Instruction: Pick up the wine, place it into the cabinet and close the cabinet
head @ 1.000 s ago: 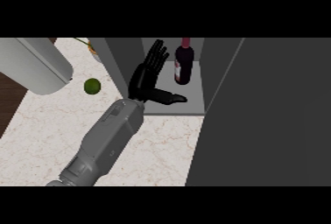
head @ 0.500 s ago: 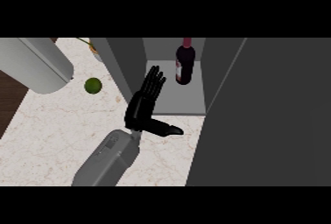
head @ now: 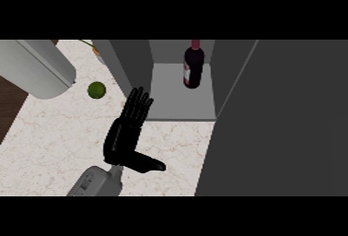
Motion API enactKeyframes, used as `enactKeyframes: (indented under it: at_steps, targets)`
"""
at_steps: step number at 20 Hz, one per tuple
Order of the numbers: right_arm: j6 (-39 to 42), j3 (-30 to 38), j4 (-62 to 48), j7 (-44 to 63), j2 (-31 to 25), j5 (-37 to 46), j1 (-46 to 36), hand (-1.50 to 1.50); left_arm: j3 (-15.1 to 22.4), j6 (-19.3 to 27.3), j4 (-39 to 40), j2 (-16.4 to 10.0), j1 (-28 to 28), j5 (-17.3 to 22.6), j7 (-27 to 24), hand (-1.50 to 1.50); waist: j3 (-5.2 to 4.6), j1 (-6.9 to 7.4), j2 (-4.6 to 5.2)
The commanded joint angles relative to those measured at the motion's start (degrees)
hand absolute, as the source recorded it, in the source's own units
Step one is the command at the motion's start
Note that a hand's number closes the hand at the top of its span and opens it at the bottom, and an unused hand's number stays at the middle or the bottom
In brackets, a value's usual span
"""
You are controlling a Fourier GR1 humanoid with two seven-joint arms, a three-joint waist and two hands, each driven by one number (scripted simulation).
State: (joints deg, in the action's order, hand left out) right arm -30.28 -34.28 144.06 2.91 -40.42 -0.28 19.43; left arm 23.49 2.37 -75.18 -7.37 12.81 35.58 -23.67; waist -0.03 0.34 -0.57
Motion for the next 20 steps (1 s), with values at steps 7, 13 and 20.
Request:
enactKeyframes:
  at_steps: [7, 13, 20]
  targets:
    - [7.74, -4.41, 12.86, 4.82, -4.37, -4.6, 1.42, -1.5, -1.67, -5.06, -7.7, -5.93, -10.65, 0.34, -3.15, -1.5, -0.07, -0.28, 0.23]
    - [16.16, -9.7, 11.3, 0.04, -8.84, -3.61, 1.29, 1.5, -8.83, -7.69, -12.43, -13.64, -12.08, 3.31, -1.84, -1.5, 0.0, 0.06, 0.09]
    - [16.69, -12.77, 11.68, 1.79, -5.41, -2.14, -1.57, 1.5, -14.51, -12.45, -9.38, -17.7, -12.64, 6.46, -1.2, -1.5, -0.09, -0.44, 0.37]
